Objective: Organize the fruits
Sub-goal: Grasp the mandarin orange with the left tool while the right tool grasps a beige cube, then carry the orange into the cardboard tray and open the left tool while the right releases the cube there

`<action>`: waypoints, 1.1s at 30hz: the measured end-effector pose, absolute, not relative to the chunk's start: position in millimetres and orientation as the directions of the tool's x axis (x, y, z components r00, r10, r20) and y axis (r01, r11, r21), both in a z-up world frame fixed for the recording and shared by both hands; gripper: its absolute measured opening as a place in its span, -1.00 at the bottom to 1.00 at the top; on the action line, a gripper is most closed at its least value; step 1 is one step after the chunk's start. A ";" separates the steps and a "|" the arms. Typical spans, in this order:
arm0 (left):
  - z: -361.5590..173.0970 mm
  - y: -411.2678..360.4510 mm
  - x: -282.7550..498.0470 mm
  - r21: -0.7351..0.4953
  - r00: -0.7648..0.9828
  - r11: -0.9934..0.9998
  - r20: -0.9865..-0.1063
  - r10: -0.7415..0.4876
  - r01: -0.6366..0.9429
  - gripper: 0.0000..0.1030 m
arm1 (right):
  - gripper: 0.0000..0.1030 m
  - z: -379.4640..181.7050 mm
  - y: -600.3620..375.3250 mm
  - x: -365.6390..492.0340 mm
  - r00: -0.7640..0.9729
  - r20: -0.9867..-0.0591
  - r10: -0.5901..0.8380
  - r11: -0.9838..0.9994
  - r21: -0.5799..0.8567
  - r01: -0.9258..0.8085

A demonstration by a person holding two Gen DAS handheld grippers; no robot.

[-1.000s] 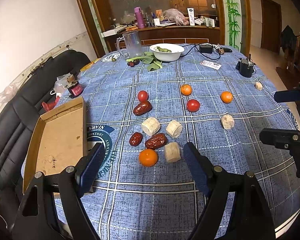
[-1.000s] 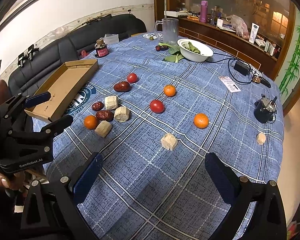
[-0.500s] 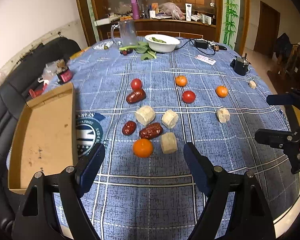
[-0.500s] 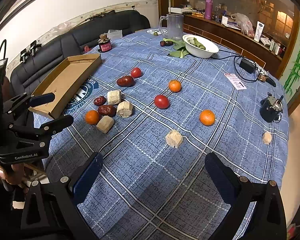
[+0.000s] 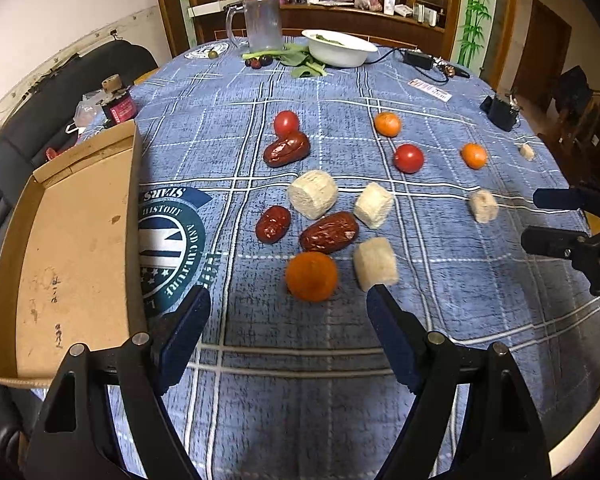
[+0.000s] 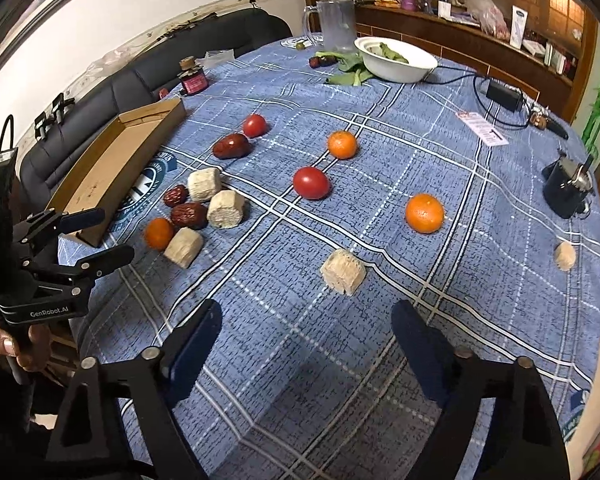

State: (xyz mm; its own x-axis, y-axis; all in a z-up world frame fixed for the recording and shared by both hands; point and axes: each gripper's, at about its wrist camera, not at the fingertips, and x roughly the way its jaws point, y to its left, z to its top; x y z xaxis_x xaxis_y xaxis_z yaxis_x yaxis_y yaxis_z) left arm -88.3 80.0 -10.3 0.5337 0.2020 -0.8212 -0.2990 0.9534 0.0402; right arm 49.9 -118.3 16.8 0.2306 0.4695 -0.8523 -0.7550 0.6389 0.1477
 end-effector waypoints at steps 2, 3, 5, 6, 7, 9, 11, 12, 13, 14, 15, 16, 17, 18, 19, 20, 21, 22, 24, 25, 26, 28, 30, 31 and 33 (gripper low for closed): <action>-14.5 80.1 -81.7 0.055 0.528 0.955 -0.824 0.208 -0.292 0.57 | 0.49 11.2 -115.3 55.7 0.223 -0.854 0.469 0.640 0.155 -0.752; -16.5 80.6 -79.0 0.060 0.524 0.955 -0.825 0.211 -0.290 0.57 | 0.44 8.2 -113.6 58.9 0.219 -0.856 0.469 0.640 0.159 -0.751; -21.4 81.7 -73.3 0.063 0.518 0.957 -0.830 0.209 -0.285 0.45 | 0.37 1.1 -108.9 65.4 0.210 -0.860 0.466 0.641 0.165 -0.749; -23.6 82.2 -70.9 0.060 0.515 0.958 -0.833 0.203 -0.280 0.39 | 0.32 -2.1 -106.9 67.9 0.206 -0.861 0.465 0.641 0.167 -0.749; -26.5 82.3 -68.4 0.057 0.510 0.960 -0.838 0.195 -0.274 0.31 | 0.28 -5.7 -104.7 70.6 0.204 -0.864 0.461 0.643 0.167 -0.748; -32.7 83.1 -64.6 0.052 0.500 0.962 -0.846 0.184 -0.267 0.20 | 0.23 -12.6 -100.5 74.9 0.204 -0.869 0.450 0.647 0.160 -0.745; -38.4 84.9 -61.9 0.025 0.491 0.966 -0.857 0.153 -0.257 -0.15 | 0.12 -19.9 -97.5 78.7 0.203 -0.876 0.437 0.653 0.153 -0.742; -40.4 86.0 -61.6 -0.004 0.493 0.968 -0.861 0.125 -0.252 -0.22 | 0.04 -24.5 -96.3 80.9 0.197 -0.881 0.430 0.655 0.154 -0.739; -42.0 87.2 -61.0 -0.031 0.496 0.968 -0.863 0.099 -0.247 -0.31 | -0.01 -26.6 -95.4 81.4 0.201 -0.882 0.426 0.659 0.150 -0.737; -41.0 86.7 -60.5 -0.029 0.502 0.969 -0.859 0.101 -0.245 -0.40 | -0.04 -26.5 -96.1 81.3 0.215 -0.877 0.430 0.658 0.141 -0.740; -40.4 85.2 -60.4 -0.029 0.506 0.971 -0.857 0.098 -0.237 -0.40 | -0.10 -26.8 -96.4 81.8 0.220 -0.877 0.427 0.660 0.136 -0.739; -40.3 83.4 -60.1 -0.022 0.509 0.972 -0.855 0.104 -0.234 -0.40 | -0.24 -26.7 -97.0 82.5 0.229 -0.876 0.424 0.665 0.129 -0.735; -40.4 82.5 -60.6 -0.019 0.512 0.972 -0.853 0.106 -0.233 -0.41 | -0.32 -26.3 -97.9 83.0 0.239 -0.877 0.418 0.672 0.121 -0.731; -40.4 82.1 -61.3 -0.019 0.514 0.973 -0.851 0.105 -0.231 -0.41 | -0.36 -25.9 -99.7 84.2 0.237 -0.876 0.419 0.676 0.127 -0.726; -40.1 82.4 -62.5 -0.022 0.517 0.973 -0.850 0.104 -0.231 -0.41 | -0.36 -24.4 -101.5 83.6 0.236 -0.874 0.424 0.675 0.133 -0.725; -39.5 82.9 -63.8 -0.024 0.519 0.973 -0.848 0.103 -0.231 -0.41 | -0.36 -22.6 -102.4 82.7 0.240 -0.873 0.426 0.675 0.130 -0.726; -38.3 83.3 -65.4 -0.025 0.522 0.972 -0.847 0.103 -0.233 -0.42 | -0.36 -19.7 -103.8 80.4 0.249 -0.869 0.429 0.675 0.125 -0.727; -36.7 83.8 -67.3 -0.025 0.526 0.972 -0.844 0.105 -0.234 -0.42 | -0.36 -17.8 -104.8 79.0 0.250 -0.866 0.432 0.674 0.126 -0.728; -31.4 85.0 -71.9 -0.029 0.537 0.971 -0.837 0.105 -0.236 -0.42 | -0.36 -11.3 -106.3 73.7 0.249 -0.860 0.446 0.669 0.135 -0.731; -29.7 85.6 -73.0 -0.031 0.542 0.971 -0.834 0.106 -0.237 -0.42 | -0.36 -8.1 -106.3 70.9 0.250 -0.856 0.452 0.665 0.137 -0.734; -26.7 86.4 -75.5 -0.032 0.547 0.970 -0.830 0.108 -0.240 -0.42 | -0.36 -4.7 -106.0 67.3 0.250 -0.853 0.458 0.661 0.138 -0.738; -22.2 88.5 -79.8 -0.033 0.556 0.969 -0.824 0.113 -0.246 -0.42 | -0.36 1.1 -103.4 61.0 0.246 -0.848 0.470 0.651 0.144 -0.746; -18.3 90.8 -85.1 -0.036 0.563 0.967 -0.818 0.116 -0.251 -0.42 | -0.36 5.6 -100.0 53.4 0.242 -0.843 0.480 0.638 0.147 -0.756; -17.2 91.3 -86.2 -0.034 0.564 0.967 -0.817 0.119 -0.253 -0.42 | -0.36 7.7 -97.9 49.9 0.240 -0.841 0.484 0.633 0.148 -0.760; -14.8 92.5 -90.8 -0.031 0.568 0.966 -0.813 0.126 -0.258 -0.42 | -0.36 11.0 -92.7 43.3 0.233 -0.839 0.492 0.620 0.150 -0.770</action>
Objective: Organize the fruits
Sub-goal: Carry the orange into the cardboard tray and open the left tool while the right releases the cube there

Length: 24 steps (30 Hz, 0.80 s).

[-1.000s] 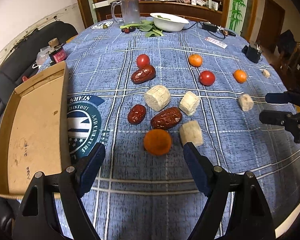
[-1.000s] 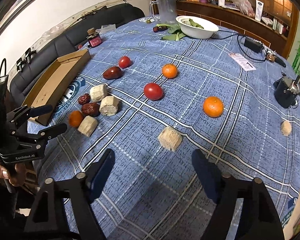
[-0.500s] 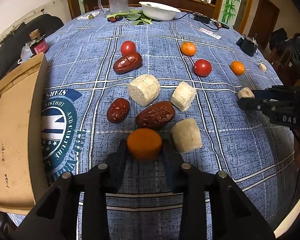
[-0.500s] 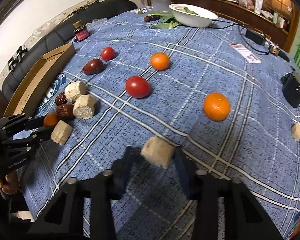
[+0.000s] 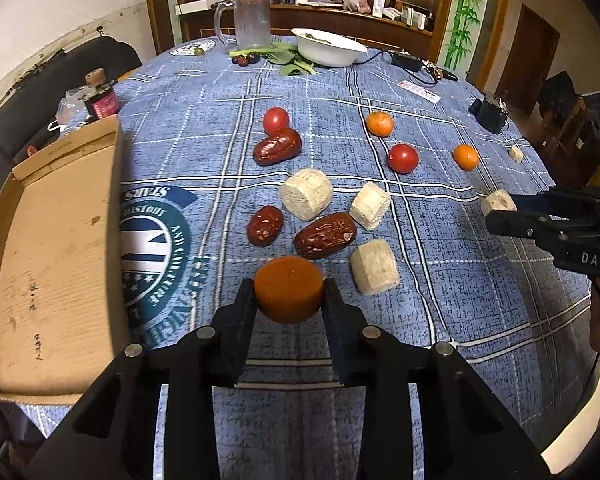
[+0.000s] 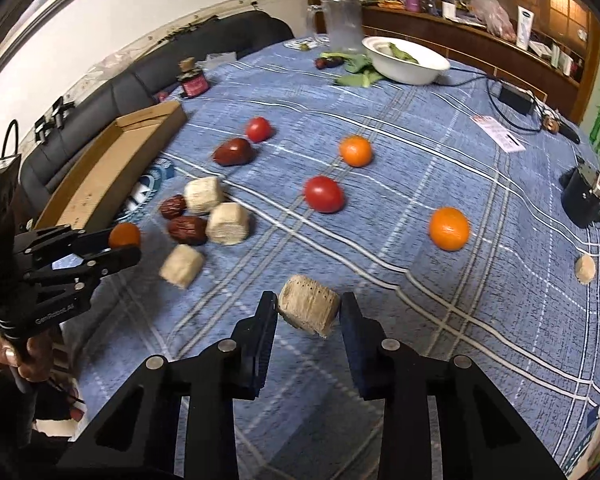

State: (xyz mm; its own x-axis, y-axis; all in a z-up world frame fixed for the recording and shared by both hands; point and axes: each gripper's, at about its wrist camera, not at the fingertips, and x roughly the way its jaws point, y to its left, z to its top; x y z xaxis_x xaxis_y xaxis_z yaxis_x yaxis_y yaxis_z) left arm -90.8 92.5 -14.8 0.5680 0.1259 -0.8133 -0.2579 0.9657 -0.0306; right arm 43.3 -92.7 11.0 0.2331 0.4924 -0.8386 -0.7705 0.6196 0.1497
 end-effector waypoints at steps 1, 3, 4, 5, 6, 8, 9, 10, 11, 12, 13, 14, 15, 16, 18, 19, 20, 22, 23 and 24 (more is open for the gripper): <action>-13.6 93.3 -93.4 -0.032 0.570 0.965 -0.812 0.127 -0.259 -0.42 | -0.36 12.2 -90.7 40.1 0.230 -0.838 0.495 0.614 0.150 -0.775; -10.9 95.5 -98.1 -0.030 0.575 0.964 -0.807 0.133 -0.265 -0.42 | -0.36 14.4 -86.4 34.2 0.224 -0.836 0.501 0.603 0.152 -0.783; -10.2 96.4 -100.1 -0.029 0.576 0.963 -0.806 0.136 -0.268 -0.42 | -0.36 15.2 -84.1 31.7 0.222 -0.835 0.504 0.598 0.152 -0.787; -9.3 97.4 -102.5 -0.029 0.578 0.962 -0.804 0.139 -0.271 -0.42 | -0.36 16.4 -81.7 28.7 0.218 -0.833 0.508 0.591 0.154 -0.792; -8.4 98.8 -104.4 -0.029 0.580 0.961 -0.802 0.142 -0.275 -0.42 | -0.36 17.4 -79.4 26.5 0.214 -0.832 0.511 0.586 0.155 -0.795; -6.5 102.3 -109.0 -0.030 0.581 0.958 -0.800 0.148 -0.286 -0.42 | -0.36 19.0 -74.9 22.0 0.209 -0.831 0.516 0.575 0.155 -0.803; -5.8 103.5 -110.8 -0.030 0.581 0.956 -0.799 0.152 -0.291 -0.42 | -0.36 20.5 -71.4 19.4 0.203 -0.829 0.522 0.567 0.159 -0.808; -4.4 105.8 -113.1 -0.029 0.583 0.954 -0.797 0.157 -0.298 -0.41 | -0.36 21.2 -69.1 17.7 0.199 -0.827 0.525 0.562 0.162 -0.811; -3.2 107.6 -114.9 -0.028 0.584 0.953 -0.796 0.162 -0.302 -0.41 | -0.36 22.3 -66.0 15.9 0.193 -0.825 0.530 0.555 0.166 -0.815; -1.7 110.3 -117.2 -0.026 0.585 0.951 -0.793 0.169 -0.309 -0.41 | -0.37 24.2 -61.8 13.1 0.188 -0.823 0.537 0.545 0.168 -0.821; -0.7 112.1 -119.0 -0.025 0.586 0.949 -0.792 0.173 -0.315 -0.41 | -0.36 24.8 -59.1 11.4 0.185 -0.821 0.540 0.539 0.169 -0.825; 0.2 114.0 -121.0 -0.025 0.587 0.947 -0.790 0.177 -0.320 -0.41 | -0.36 26.5 -54.1 8.4 0.179 -0.819 0.545 0.528 0.170 -0.832; 1.1 116.4 -122.7 -0.025 0.588 0.946 -0.789 0.180 -0.324 -0.41 | -0.37 27.7 -50.0 5.9 0.173 -0.817 0.550 0.519 0.171 -0.838; 2.1 119.3 -124.6 -0.024 0.588 0.943 -0.787 0.187 -0.331 -0.41 | -0.37 28.6 -47.1 3.9 0.169 -0.816 0.553 0.512 0.172 -0.842; 3.2 124.5 -128.6 -0.021 0.588 0.940 -0.784 0.196 -0.342 -0.41 | -0.37 30.9 -37.2 -2.0 0.158 -0.813 0.561 0.492 0.174 -0.853; 3.6 126.3 -130.3 -0.020 0.588 0.938 -0.784 0.200 -0.345 -0.41 | -0.37 31.5 -33.1 -4.5 0.153 -0.811 0.564 0.484 0.174 -0.857; 3.9 129.2 -132.0 -0.018 0.587 0.936 -0.783 0.205 -0.351 -0.41 | -0.37 32.1 -27.0 -7.4 0.146 -0.810 0.567 0.474 0.176 -0.863; 4.7 134.4 -135.4 -0.013 0.583 0.932 -0.783 0.216 -0.362 -0.41 | -0.37 32.2 -18.6 -11.4 0.137 -0.810 0.571 0.460 0.178 -0.870; 5.3 136.8 -136.8 -0.013 0.583 0.930 -0.782 0.220 -0.368 -0.41 | -0.37 32.5 -13.8 -13.8 0.131 -0.809 0.573 0.452 0.178 -0.874; 6.0 140.0 -138.6 -0.013 0.583 0.928 -0.781 0.223 -0.373 -0.41 | -0.37 32.8 -8.4 -16.4 0.125 -0.809 0.574 0.443 0.178 -0.879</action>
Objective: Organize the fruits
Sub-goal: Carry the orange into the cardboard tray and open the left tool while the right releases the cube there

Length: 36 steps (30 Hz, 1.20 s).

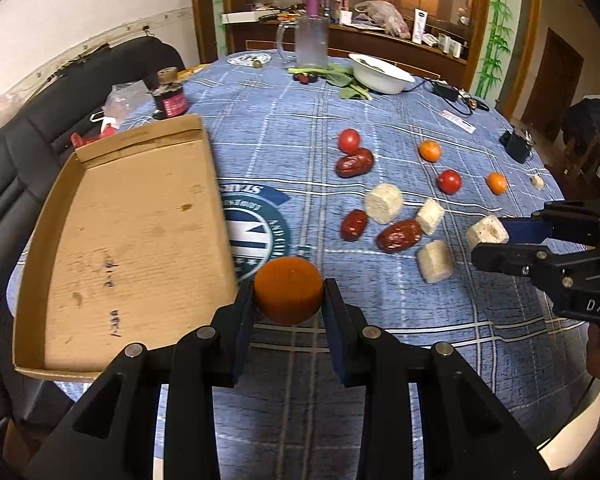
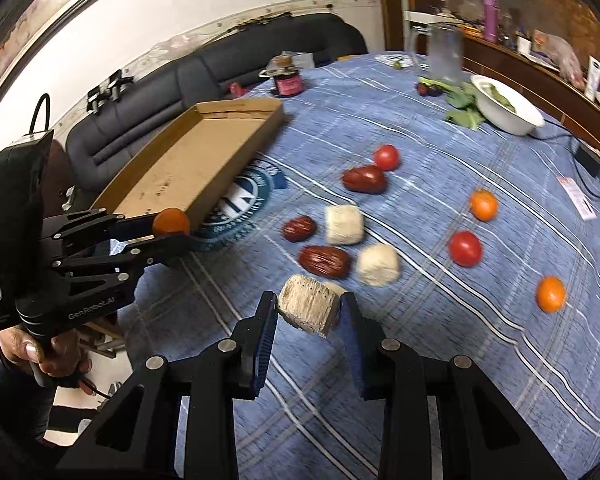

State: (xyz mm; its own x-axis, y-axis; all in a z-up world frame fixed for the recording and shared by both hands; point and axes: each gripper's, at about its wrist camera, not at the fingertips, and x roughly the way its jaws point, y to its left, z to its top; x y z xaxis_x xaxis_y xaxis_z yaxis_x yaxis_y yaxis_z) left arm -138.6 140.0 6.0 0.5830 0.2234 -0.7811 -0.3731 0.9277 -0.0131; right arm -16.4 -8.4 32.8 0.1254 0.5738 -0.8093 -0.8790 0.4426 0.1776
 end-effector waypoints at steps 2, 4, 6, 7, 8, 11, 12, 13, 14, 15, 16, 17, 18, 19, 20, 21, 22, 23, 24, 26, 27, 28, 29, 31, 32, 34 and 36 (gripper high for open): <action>7.6 146.4 -142.8 -0.014 0.584 0.923 -0.778 0.232 -0.385 -0.41 | -0.37 33.8 1.8 -21.3 0.114 -0.810 0.576 0.424 0.177 -0.888; 9.2 153.8 -147.2 -0.012 0.584 0.917 -0.775 0.243 -0.399 -0.41 | -0.37 34.8 10.2 -25.2 0.106 -0.810 0.577 0.410 0.176 -0.895; 11.0 162.7 -152.1 -0.012 0.583 0.910 -0.771 0.256 -0.415 -0.41 | -0.37 36.1 20.8 -29.8 0.093 -0.809 0.580 0.391 0.177 -0.903; 11.5 166.6 -154.2 -0.011 0.583 0.907 -0.770 0.261 -0.421 -0.41 | -0.37 36.8 25.1 -32.0 0.088 -0.809 0.582 0.383 0.176 -0.907; 12.0 170.4 -156.3 -0.011 0.581 0.903 -0.769 0.267 -0.429 -0.41 | -0.37 37.7 31.5 -34.9 0.083 -0.808 0.583 0.372 0.175 -0.912; 13.1 183.5 -162.8 -0.010 0.576 0.891 -0.766 0.284 -0.453 -0.41 | -0.37 39.0 45.3 -41.7 0.066 -0.805 0.590 0.346 0.178 -0.921; 13.3 188.5 -165.2 -0.011 0.574 0.886 -0.766 0.291 -0.463 -0.41 | -0.37 39.0 50.8 -43.9 0.060 -0.805 0.591 0.336 0.178 -0.925; 13.5 190.9 -167.1 -0.011 0.572 0.883 -0.765 0.294 -0.468 -0.41 | -0.37 38.9 54.8 -45.1 0.053 -0.805 0.591 0.329 0.180 -0.927; 13.8 194.3 -168.3 -0.010 0.571 0.881 -0.765 0.298 -0.473 -0.41 | -0.37 38.6 60.6 -47.4 0.045 -0.805 0.592 0.318 0.183 -0.930; 13.8 197.6 -170.1 -0.009 0.569 0.878 -0.764 0.303 -0.479 -0.41 | -0.37 38.8 64.4 -49.2 0.039 -0.805 0.592 0.312 0.184 -0.932; 14.1 200.5 -172.4 -0.007 0.567 0.875 -0.764 0.308 -0.484 -0.41 | -0.37 38.6 69.7 -51.4 0.032 -0.805 0.592 0.303 0.186 -0.935; 14.2 203.4 -173.8 -0.008 0.566 0.872 -0.763 0.311 -0.489 -0.41 | -0.37 38.6 74.4 -52.8 0.024 -0.805 0.593 0.294 0.188 -0.937; 14.1 206.8 -175.5 -0.008 0.565 0.870 -0.763 0.313 -0.492 -0.41 | -0.37 38.9 78.6 -54.5 0.018 -0.805 0.593 0.286 0.190 -0.939; 14.0 210.3 -177.4 -0.007 0.563 0.867 -0.763 0.317 -0.498 -0.41 | -0.37 39.2 83.2 -56.3 0.012 -0.804 0.594 0.277 0.191 -0.942; 14.0 213.1 -178.7 -0.006 0.560 0.865 -0.764 0.320 -0.502 -0.41 | -0.37 39.9 88.5 -58.8 0.006 -0.803 0.596 0.268 0.191 -0.944; 13.8 217.3 -180.3 -0.005 0.558 0.861 -0.764 0.325 -0.508 -0.41 | -0.37 40.9 94.9 -61.0 -0.001 -0.801 0.598 0.255 0.192 -0.948; 13.8 220.6 -180.4 -0.003 0.555 0.859 -0.765 0.328 -0.512 -0.41 | -0.37 41.4 100.4 -62.6 -0.009 -0.800 0.600 0.245 0.195 -0.950; 13.6 224.5 -181.5 0.000 0.550 0.855 -0.766 0.334 -0.519 -0.41 | -0.37 41.9 108.6 -65.1 -0.021 -0.798 0.603 0.231 0.199 -0.953; 13.7 227.9 -182.0 0.001 0.547 0.852 -0.766 0.338 -0.524 -0.41 | -0.37 41.9 115.7 -66.9 -0.032 -0.797 0.603 0.219 0.204 -0.954; 14.2 237.2 -185.7 0.004 0.541 0.842 -0.765 0.350 -0.539 -0.41 | -0.38 40.9 127.4 -70.9 -0.050 -0.796 0.603 0.199 0.211 -0.957; 14.2 241.6 -187.1 0.006 0.537 0.838 -0.764 0.356 -0.546 -0.41 | -0.38 39.0 135.8 -74.4 -0.062 -0.797 0.601 0.184 0.213 -0.959; 14.1 245.0 -189.2 0.008 0.533 0.833 -0.765 0.362 -0.553 -0.41 | -0.38 37.1 141.8 -76.6 -0.071 -0.798 0.598 0.175 0.216 -0.960; 13.6 249.0 -191.1 0.009 0.529 0.828 -0.766 0.366 -0.560 -0.41 | -0.38 33.6 150.8 -79.7 -0.081 -0.802 0.592 0.163 0.217 -0.962; 11.0 257.9 -194.5 0.006 0.518 0.818 -0.771 0.370 -0.575 -0.41 | -0.38 26.6 162.7 -85.3 -0.091 -0.810 0.579 0.149 0.215 -0.965; 9.0 261.8 -195.9 0.003 0.512 0.814 -0.776 0.368 -0.581 -0.41 | -0.38 21.2 170.5 -87.5 -0.098 -0.817 0.568 0.142 0.214 -0.966; 3.3 267.9 -197.3 -0.004 0.501 0.809 -0.788 0.359 -0.587 -0.41 | -0.38 13.7 180.0 -90.4 -0.107 -0.827 0.552 0.135 0.215 -0.967; -2.2 271.3 -197.3 -0.005 0.489 0.807 -0.798 0.353 -0.591 -0.41 | -0.38 5.9 188.5 -91.1 -0.112 -0.836 0.536 0.133 0.215 -0.967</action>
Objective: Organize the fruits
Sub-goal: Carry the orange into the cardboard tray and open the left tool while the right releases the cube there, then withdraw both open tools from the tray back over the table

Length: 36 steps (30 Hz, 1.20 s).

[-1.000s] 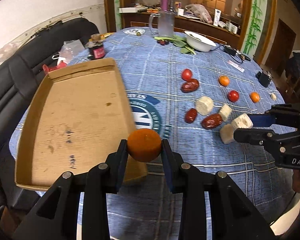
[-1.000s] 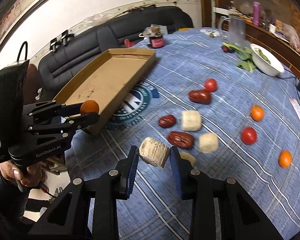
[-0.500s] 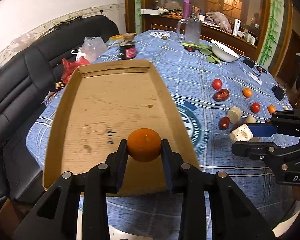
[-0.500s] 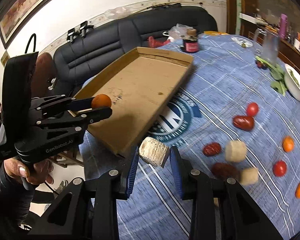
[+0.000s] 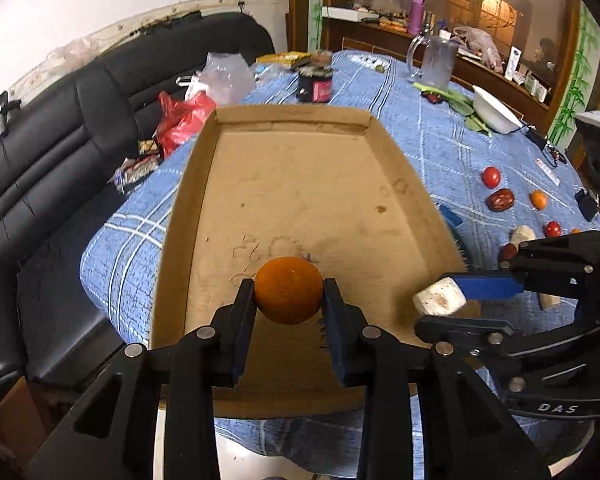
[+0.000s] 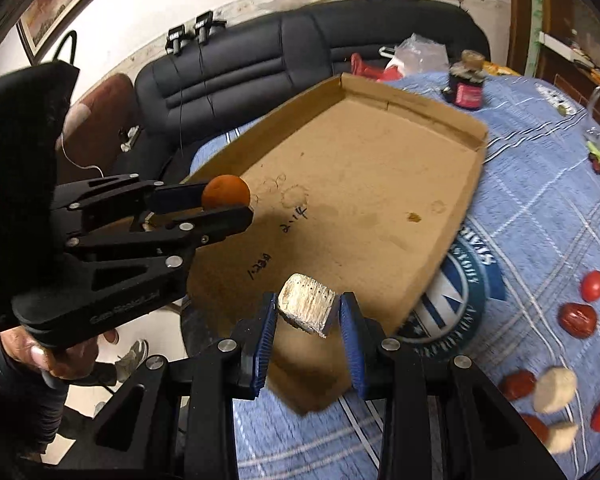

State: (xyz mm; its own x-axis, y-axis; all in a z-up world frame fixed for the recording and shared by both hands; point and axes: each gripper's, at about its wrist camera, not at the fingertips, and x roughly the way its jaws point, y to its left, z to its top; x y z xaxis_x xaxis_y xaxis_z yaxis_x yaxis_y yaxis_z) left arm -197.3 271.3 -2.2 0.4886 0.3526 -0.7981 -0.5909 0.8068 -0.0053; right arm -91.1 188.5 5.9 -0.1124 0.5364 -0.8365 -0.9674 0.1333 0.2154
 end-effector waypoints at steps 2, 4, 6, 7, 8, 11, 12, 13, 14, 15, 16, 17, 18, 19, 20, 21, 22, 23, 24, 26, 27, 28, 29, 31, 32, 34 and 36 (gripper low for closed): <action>-7.1 272.9 -196.4 -0.006 0.481 0.807 -0.806 0.345 -0.590 -0.41 | -0.38 -0.3 194.8 -91.6 -0.119 -0.844 0.523 0.128 0.216 -0.968; -12.1 273.3 -194.5 -0.008 0.474 0.812 -0.815 0.333 -0.584 -0.41 | -0.38 -5.3 198.2 -93.2 -0.124 -0.851 0.510 0.121 0.214 -0.969; -16.7 273.8 -192.3 -0.010 0.467 0.815 -0.824 0.321 -0.579 -0.41 | -0.38 -9.3 199.1 -94.8 -0.127 -0.858 0.498 0.115 0.210 -0.971; -19.4 274.0 -190.9 -0.010 0.461 0.816 -0.830 0.315 -0.577 -0.41 | -0.38 -11.0 200.8 -95.0 -0.128 -0.861 0.493 0.114 0.209 -0.971; -21.7 274.1 -189.3 -0.010 0.454 0.818 -0.835 0.310 -0.575 -0.40 | -0.38 -13.5 201.8 -95.8 -0.130 -0.864 0.487 0.112 0.209 -0.971; -28.7 275.7 -188.0 -0.010 0.433 0.813 -0.850 0.299 -0.582 -0.40 | -0.36 -18.2 203.4 -97.8 -0.130 -0.871 0.474 0.108 0.204 -0.973; -29.7 275.6 -188.1 -0.011 0.431 0.813 -0.852 0.297 -0.582 -0.39 | -0.37 -18.1 202.8 -98.6 -0.127 -0.870 0.477 0.106 0.200 -0.974; -29.5 275.1 -188.8 -0.010 0.429 0.812 -0.853 0.298 -0.583 -0.31 | -0.35 -17.4 203.0 -98.8 -0.127 -0.869 0.478 0.105 0.200 -0.974; -29.5 274.8 -189.1 -0.011 0.424 0.811 -0.857 0.294 -0.585 -0.06 | -0.34 -16.8 202.2 -99.0 -0.129 -0.870 0.477 0.105 0.202 -0.974; -29.1 274.1 -189.5 -0.007 0.421 0.809 -0.857 0.298 -0.587 0.05 | -0.32 -16.1 201.9 -99.1 -0.128 -0.869 0.478 0.105 0.202 -0.974; -27.1 272.8 -190.6 0.002 0.422 0.806 -0.851 0.312 -0.591 0.15 | -0.31 -14.2 200.2 -99.1 -0.125 -0.867 0.482 0.107 0.199 -0.974; -24.6 271.0 -191.7 0.010 0.427 0.806 -0.844 0.325 -0.592 0.15 | -0.31 -11.2 198.0 -98.5 -0.121 -0.866 0.486 0.108 0.197 -0.974; -20.4 268.7 -193.4 0.015 0.433 0.806 -0.837 0.335 -0.592 0.15 | -0.31 -7.6 196.2 -98.1 -0.117 -0.863 0.492 0.110 0.195 -0.975; -17.7 267.7 -194.5 0.015 0.440 0.805 -0.831 0.339 -0.593 0.15 | -0.30 -4.7 194.2 -98.4 -0.114 -0.860 0.497 0.112 0.193 -0.975; -14.3 266.8 -195.7 0.012 0.447 0.804 -0.826 0.344 -0.595 0.15 | -0.29 -1.6 191.0 -98.7 -0.110 -0.856 0.505 0.114 0.192 -0.975; -10.3 265.3 -197.2 0.010 0.456 0.803 -0.819 0.348 -0.596 0.15 | -0.27 3.6 186.0 -98.6 -0.105 -0.850 0.516 0.117 0.191 -0.975; -6.1 263.7 -198.3 0.008 0.463 0.802 -0.813 0.353 -0.597 0.15 | -0.24 7.2 182.6 -98.9 -0.099 -0.847 0.522 0.119 0.187 -0.975; -1.7 261.8 -199.5 0.008 0.470 0.801 -0.807 0.359 -0.599 0.14 | -0.23 11.9 177.4 -99.0 -0.091 -0.843 0.531 0.122 0.182 -0.976; 2.3 259.9 -200.2 0.006 0.478 0.801 -0.800 0.363 -0.598 0.14 | -0.22 17.1 171.9 -98.5 -0.082 -0.837 0.540 0.128 0.178 -0.976; 8.4 255.8 -201.1 0.000 0.492 0.804 -0.791 0.363 -0.594 0.14 | -0.15 26.0 161.0 -97.0 -0.067 -0.827 0.558 0.142 0.175 -0.974; 10.9 253.6 -201.1 -0.003 0.497 0.806 -0.788 0.363 -0.593 0.14 | -0.11 30.4 155.7 -95.9 -0.056 -0.823 0.566 0.150 0.170 -0.974; 13.3 250.5 -201.0 -0.004 0.503 0.808 -0.784 0.364 -0.589 0.14 | -0.05 34.5 150.4 -95.3 -0.042 -0.819 0.573 0.160 0.161 -0.974; 14.7 247.1 -200.2 -0.003 0.507 0.810 -0.781 0.364 -0.586 0.14 | -0.01 38.5 144.2 -94.6 -0.023 -0.816 0.578 0.173 0.150 -0.973; 17.7 241.3 -198.7 -0.006 0.515 0.814 -0.777 0.362 -0.582 0.15 | 0.12 45.1 132.4 -92.8 0.013 -0.809 0.587 0.199 0.129 -0.971; 18.6 238.8 -197.1 -0.008 0.517 0.816 -0.777 0.359 -0.579 0.14 | 0.12 47.0 126.2 -91.4 0.030 -0.808 0.589 0.213 0.119 -0.970; 21.0 232.7 -193.6 -0.012 0.523 0.821 -0.776 0.352 -0.571 0.14 | 0.12 49.4 116.2 -87.3 0.062 -0.807 0.587 0.241 0.100 -0.965; 23.0 226.1 -189.8 -0.014 0.530 0.829 -0.775 0.344 -0.559 0.14 | 0.12 49.9 102.9 -80.9 0.110 -0.809 0.577 0.282 0.071 -0.957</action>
State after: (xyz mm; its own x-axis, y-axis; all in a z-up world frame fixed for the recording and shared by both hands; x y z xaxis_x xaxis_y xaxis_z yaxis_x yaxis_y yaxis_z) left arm -189.8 226.1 23.0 0.5304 0.3443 -0.7747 -0.5592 0.8289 -0.0144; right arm -80.9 102.9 49.9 0.1097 0.5768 -0.8095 -0.9567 0.2821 0.0713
